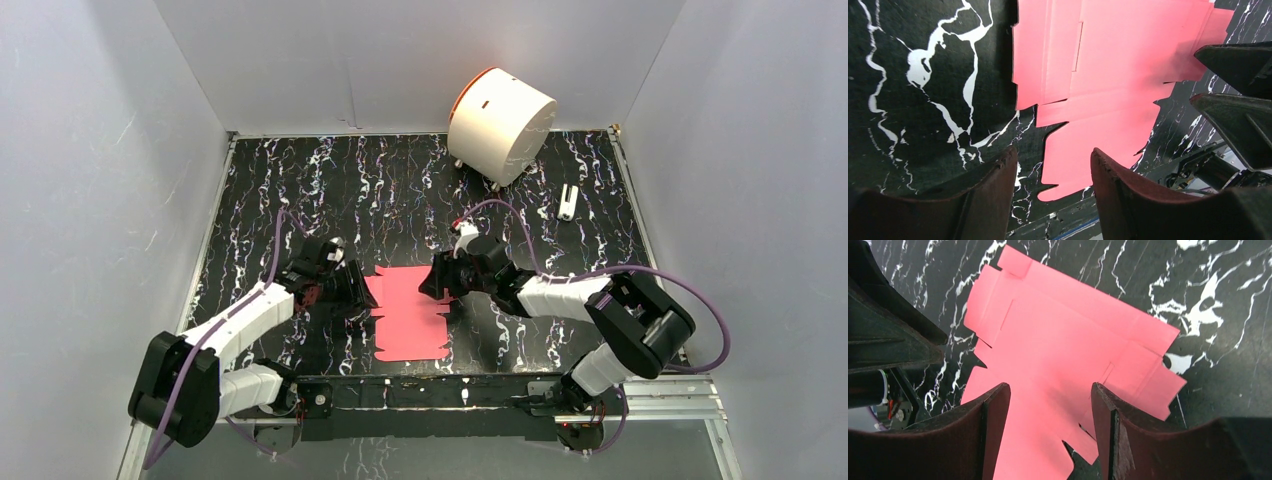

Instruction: Fold the paper box

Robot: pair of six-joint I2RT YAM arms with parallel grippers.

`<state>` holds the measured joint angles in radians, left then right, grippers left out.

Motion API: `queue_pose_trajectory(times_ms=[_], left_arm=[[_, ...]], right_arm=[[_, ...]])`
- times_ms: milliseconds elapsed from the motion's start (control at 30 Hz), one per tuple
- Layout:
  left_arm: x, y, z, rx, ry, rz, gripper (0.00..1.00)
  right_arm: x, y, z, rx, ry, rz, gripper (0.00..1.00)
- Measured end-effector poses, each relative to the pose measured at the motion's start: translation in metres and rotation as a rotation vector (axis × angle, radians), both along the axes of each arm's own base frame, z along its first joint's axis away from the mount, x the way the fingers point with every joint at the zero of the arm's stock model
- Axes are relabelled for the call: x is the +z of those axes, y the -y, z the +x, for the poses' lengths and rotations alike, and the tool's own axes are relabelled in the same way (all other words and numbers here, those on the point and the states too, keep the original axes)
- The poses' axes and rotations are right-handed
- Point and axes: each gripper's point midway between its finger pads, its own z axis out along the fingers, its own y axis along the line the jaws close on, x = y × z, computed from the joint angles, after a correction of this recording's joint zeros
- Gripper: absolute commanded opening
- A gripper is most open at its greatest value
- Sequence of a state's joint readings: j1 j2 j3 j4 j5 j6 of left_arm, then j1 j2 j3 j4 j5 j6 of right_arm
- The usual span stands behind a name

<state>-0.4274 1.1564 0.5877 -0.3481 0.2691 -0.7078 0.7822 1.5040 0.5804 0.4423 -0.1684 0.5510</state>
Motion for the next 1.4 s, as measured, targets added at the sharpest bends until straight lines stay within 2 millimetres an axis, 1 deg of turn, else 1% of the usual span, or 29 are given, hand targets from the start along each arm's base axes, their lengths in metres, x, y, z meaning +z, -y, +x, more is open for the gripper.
queue_pose_trajectory(times_ms=[133,267,400,500,567,767,867,1000,1100,1200,1400], left_arm=[[-0.008,0.004,-0.004,0.01,-0.018,-0.035,0.55],[-0.007,0.007,0.001,0.018,-0.007,-0.049,0.56],[-0.007,0.009,0.005,0.023,0.01,-0.058,0.56],[-0.01,0.009,0.004,0.027,0.005,-0.059,0.56],[-0.013,0.009,0.004,0.03,0.0,-0.059,0.56],[-0.021,0.009,0.002,0.038,-0.017,-0.062,0.55],[-0.023,0.012,0.003,0.04,-0.024,-0.075,0.54],[-0.023,0.016,0.006,0.035,-0.023,-0.095,0.54],[-0.023,0.02,0.007,0.032,-0.023,-0.11,0.54],[-0.022,0.021,0.008,0.035,-0.022,-0.118,0.54],[-0.022,0.018,0.009,0.052,-0.01,-0.119,0.54]], right_arm=[[-0.004,0.005,-0.006,-0.013,-0.013,-0.003,0.7],[0.007,0.016,-0.004,-0.062,0.019,-0.004,0.75],[0.022,0.03,0.003,-0.129,0.066,-0.009,0.76],[0.023,0.039,0.01,-0.17,0.072,-0.016,0.75],[0.018,0.046,0.012,-0.191,0.059,-0.023,0.74],[-0.012,0.058,0.004,-0.215,-0.045,-0.032,0.71],[-0.023,0.058,0.001,-0.216,-0.092,-0.012,0.69],[-0.023,0.051,0.003,-0.212,-0.125,0.053,0.64],[-0.024,0.044,0.003,-0.203,-0.152,0.1,0.58],[-0.026,0.04,0.002,-0.201,-0.18,0.138,0.49],[-0.032,0.042,-0.001,-0.216,-0.266,0.215,0.19]])
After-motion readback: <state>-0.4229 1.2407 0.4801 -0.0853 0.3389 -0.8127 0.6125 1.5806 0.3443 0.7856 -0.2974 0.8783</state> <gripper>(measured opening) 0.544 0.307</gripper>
